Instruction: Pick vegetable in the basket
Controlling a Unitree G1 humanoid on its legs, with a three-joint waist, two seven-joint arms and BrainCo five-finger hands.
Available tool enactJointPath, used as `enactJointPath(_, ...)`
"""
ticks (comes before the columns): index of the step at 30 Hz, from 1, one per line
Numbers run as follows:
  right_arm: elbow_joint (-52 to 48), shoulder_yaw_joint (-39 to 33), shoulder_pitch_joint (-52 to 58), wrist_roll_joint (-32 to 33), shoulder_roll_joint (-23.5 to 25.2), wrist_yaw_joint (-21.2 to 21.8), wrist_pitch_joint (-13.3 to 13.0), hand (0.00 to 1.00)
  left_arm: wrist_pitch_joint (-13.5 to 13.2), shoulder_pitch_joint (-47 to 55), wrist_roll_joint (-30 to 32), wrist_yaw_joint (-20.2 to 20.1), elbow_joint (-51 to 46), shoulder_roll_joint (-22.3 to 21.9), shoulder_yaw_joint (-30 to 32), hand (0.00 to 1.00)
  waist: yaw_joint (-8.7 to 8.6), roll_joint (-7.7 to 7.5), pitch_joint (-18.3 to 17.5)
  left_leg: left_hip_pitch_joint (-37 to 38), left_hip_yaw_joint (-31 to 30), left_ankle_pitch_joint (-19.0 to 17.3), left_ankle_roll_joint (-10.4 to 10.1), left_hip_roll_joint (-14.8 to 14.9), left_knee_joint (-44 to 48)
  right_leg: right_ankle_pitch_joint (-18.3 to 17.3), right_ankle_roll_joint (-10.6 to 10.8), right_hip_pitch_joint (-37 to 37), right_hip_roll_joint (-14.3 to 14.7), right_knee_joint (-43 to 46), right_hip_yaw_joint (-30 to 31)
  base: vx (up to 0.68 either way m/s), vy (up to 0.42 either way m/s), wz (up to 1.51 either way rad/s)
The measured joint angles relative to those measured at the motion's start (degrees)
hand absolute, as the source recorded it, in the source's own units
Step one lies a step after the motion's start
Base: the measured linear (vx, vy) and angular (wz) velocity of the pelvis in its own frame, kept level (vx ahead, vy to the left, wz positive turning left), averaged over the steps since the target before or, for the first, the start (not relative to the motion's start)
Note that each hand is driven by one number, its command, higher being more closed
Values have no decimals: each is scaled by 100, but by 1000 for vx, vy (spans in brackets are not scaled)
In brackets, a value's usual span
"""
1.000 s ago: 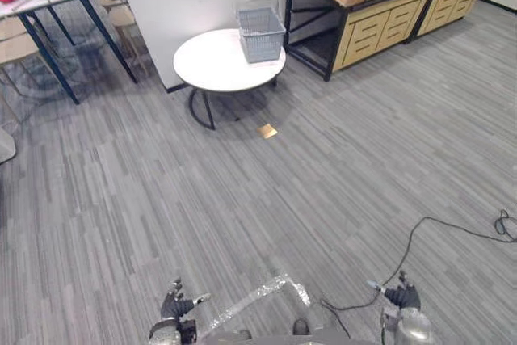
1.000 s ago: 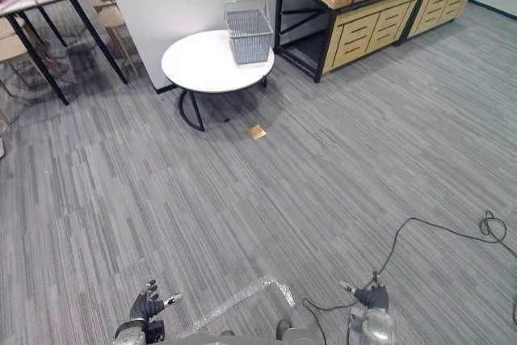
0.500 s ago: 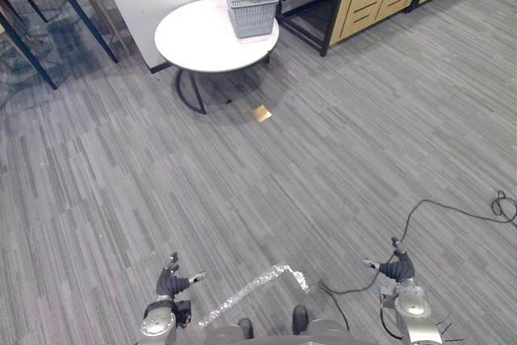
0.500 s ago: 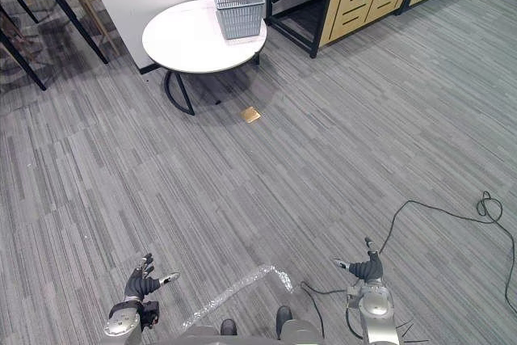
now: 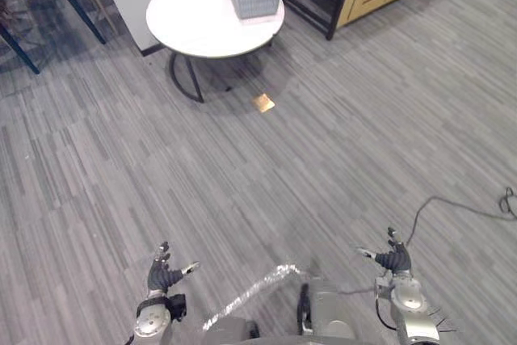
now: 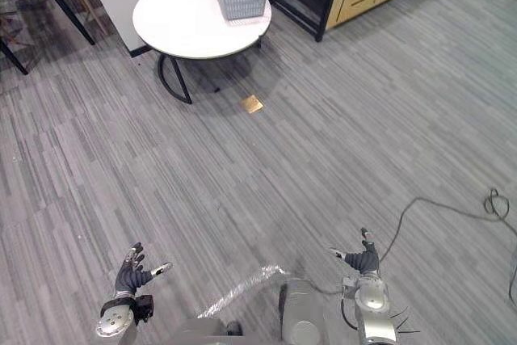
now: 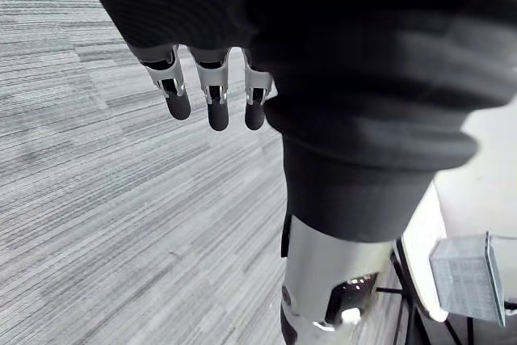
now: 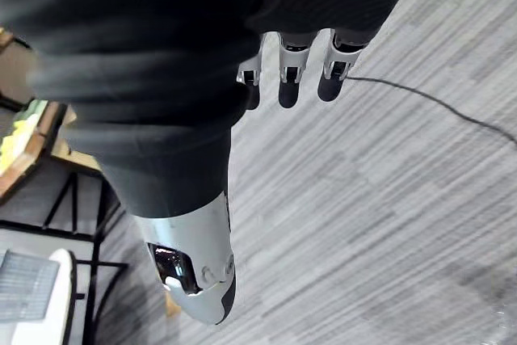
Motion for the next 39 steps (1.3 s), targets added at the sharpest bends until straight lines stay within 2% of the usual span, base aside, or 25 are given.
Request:
enactJointPath(2, -50, 91, -25, 2, -7, -2, -4, 0, -2, -91, 2, 35, 58, 4, -35, 0, -47, -98, -20, 245, -110, 18, -249, 13, 10, 871, -182, -141, 83, -1083, -12, 588, -102, 52)
enactJointPath(3, -151, 167, 77, 2, -61, -10, -4, 0, -1, -80, 6, 77, 163, -15, -126, 0, -126, -66, -60, 522, -245, -3, -407, 92, 63, 2098, -783, -108, 148, -1205, 60, 821, -157, 23)
enactJointPath(4, -158, 161, -109, 4, -126, -19, 6, 0, 4, -171, 13, 64, 252, -164, -136, 0, -91, 277, -6, 495, -237, 268, -934, 336, 311, 1696, -1116, -217, 249, -600, -147, 963, -166, 24)
enactJointPath(5, -175, 157, -149, 2, -110, -20, 6, 0, 13, -243, 13, 59, 273, -202, -135, 0, -156, 253, 5, 362, -272, 612, -1329, 285, 566, 1457, -1113, -234, 152, -378, -148, 953, -160, 23)
enactJointPath(6, -218, 164, -161, 2, -156, 10, 4, 0, 10, -312, 13, 65, 277, -353, -130, 0, -195, 233, 33, 70, -248, 1770, -1378, 105, 1260, 1117, -1202, -62, -80, -9, -192, 945, -220, 43)
enactJointPath(7, -205, 282, -151, 16, -206, 34, 0, 0, -29, -186, 17, 61, 286, -483, -130, 0, -146, 224, 88, -333, -78, 2899, -1264, 162, 2529, 784, -1086, 901, -44, -576, -195, 817, -203, 31)
enactJointPath(8, -210, 306, -161, 37, -183, 30, -6, 0, -44, -150, 25, 53, 293, -480, -126, 0, -140, 229, 88, -468, -38, 2799, -1225, 250, 2979, 717, -1027, 1141, 24, -786, -159, 818, -199, -3)
enactJointPath(9, -213, 390, -160, 107, -73, 20, -41, 0, -121, -85, 28, 25, 284, -418, -87, 0, -57, 257, 107, -1091, 222, 2293, -947, 607, 4428, 645, -958, 1899, 293, -1373, -119, 629, -112, -21)
enactJointPath(11, -263, 398, -165, 156, 111, -39, -195, 0, -99, -75, 27, -36, 296, -369, -90, 0, 158, 115, 131, -1958, 499, 1673, -549, 824, 5235, 606, -1005, 2719, 442, -1971, -34, 682, -98, -33)
enactJointPath(12, -306, 396, -171, 160, 153, -80, -213, 0, -99, -64, 27, -49, 291, -368, -105, 0, 239, 75, 140, -2379, 643, 1461, -532, 834, 5131, 606, -1004, 3049, 446, -2226, 44, 616, -53, -32)
enactJointPath(16, -400, 368, -228, 158, 125, -113, -217, 0, -23, 44, 42, -51, 299, -336, -113, 0, 402, -184, 293, -3436, 821, 1246, -454, 485, 2591, 263, -662, 4154, 255, -2938, 393, 608, 53, -47)
enactJointPath(17, -373, 316, -196, 159, 74, -156, -217, 0, -1, 86, 41, -48, 303, -359, -115, 0, 435, -149, 285, -3482, 690, 1488, -614, 346, 1380, 55, -524, 4375, 221, -2962, 539, 626, 194, -61)
enactJointPath(18, -348, 312, -160, 156, 53, -213, -205, 0, -1, 167, 42, -41, 302, -340, -107, 0, 457, -105, 255, -3431, 555, 2291, -487, 273, 638, -132, -401, 4529, 246, -2964, 648, 858, 286, -52)
enactJointPath(19, -269, 349, -145, 153, 166, -223, -184, 0, 9, 116, 40, -25, 369, -284, -68, 0, 417, -397, 198, -3323, 630, 2416, -121, 31, 717, -248, -355, 4622, -42, -2901, 807, 740, 266, -21)
enactJointPath(23, -472, 335, -191, 120, 171, -222, -187, 0, 1, 85, 44, -21, 292, -356, 74, 0, 467, -487, 98, -3244, 858, 1469, 197, -146, 1531, -241, -157, 4407, -391, -1698, 1192, 585, 231, -14)
enactJointPath(25, -670, 349, -288, -27, 239, -235, -188, 0, 6, 183, 47, -23, 300, -348, 14, 0, 421, -507, 74, -2637, 951, 1076, 311, -349, 1371, 252, 667, 3719, -670, 354, 1320, 633, 224, -13)
enactJointPath(26, -786, 394, -338, -167, 242, -245, -191, 0, 9, 138, 71, -13, 348, -321, 9, 0, 422, -507, 75, -2227, 948, 917, 350, -445, 1200, 124, 616, 3221, -765, 1600, 1291, 444, 108, -1)
enactJointPath(28, -990, 550, -445, -372, 240, -328, -189, 0, 8, 157, 87, 79, 403, -266, -107, 0, 416, -464, 70, -1495, 893, 820, 369, -465, 813, -235, 81, 2661, -748, 2436, 1087, 542, 68, 1)
enactJointPath(30, -1421, 786, -470, -628, 214, -399, -233, 0, 7, 158, 127, 99, 472, -215, -192, 0, 391, -382, 35, -886, 749, 822, 366, -395, 382, -515, -219, 2104, -636, 2273, 644, 665, -38, 20)
enactJointPath(32, -1725, 1072, -758, -913, 71, -449, -251, 0, 2, 132, 140, 100, 513, -217, -195, 0, 229, -305, 43, -492, 639, 808, 338, -183, 227, -597, -244, 1348, -366, 1078, 418, 552, -115, 40)
enactJointPath(33, -1769, 1125, -850, -975, -2, -451, -253, 0, -8, 109, 158, 96, 573, -212, -219, 0, 199, -291, 41, -409, 617, 768, 266, -121, 231, -467, -226, 1212, -296, 555, 411, 415, -120, 42)
enactJointPath(34, -1853, 1237, -1009, -1062, -176, -468, -268, 0, -9, 114, 207, 96, 727, -180, -329, 0, 185, -360, -8, -175, 521, 597, -110, -145, 242, 599, -274, 1202, -116, -1148, 528, 414, -116, 44)
enactJointPath(35, -1936, 1277, -1002, -1109, -244, -476, -266, 0, -8, 149, 236, 87, 766, -161, -367, 0, 182, -405, -39, -62, 413, 481, -299, -150, 280, 1562, -337, 1250, -90, -1450, 626, 546, -160, 33)
enactJointPath(36, -2016, 1368, -1074, -1254, -477, -481, -240, 0, 7, 82, 252, 85, 1054, -332, -381, 0, 281, -108, -74, 62, 243, 395, -476, 131, 337, 1511, -377, 1279, 88, -1158, 601, 426, -116, 16)
enactJointPath(39, -2499, 1404, -1098, -1678, -625, -502, -237, 0, -18, 84, 372, 69, 1154, -357, -437, 0, 185, -12, -118, -388, -141, 888, -725, 261, 1205, 887, -479, 1434, 62, -979, 416, 566, -220, 49)
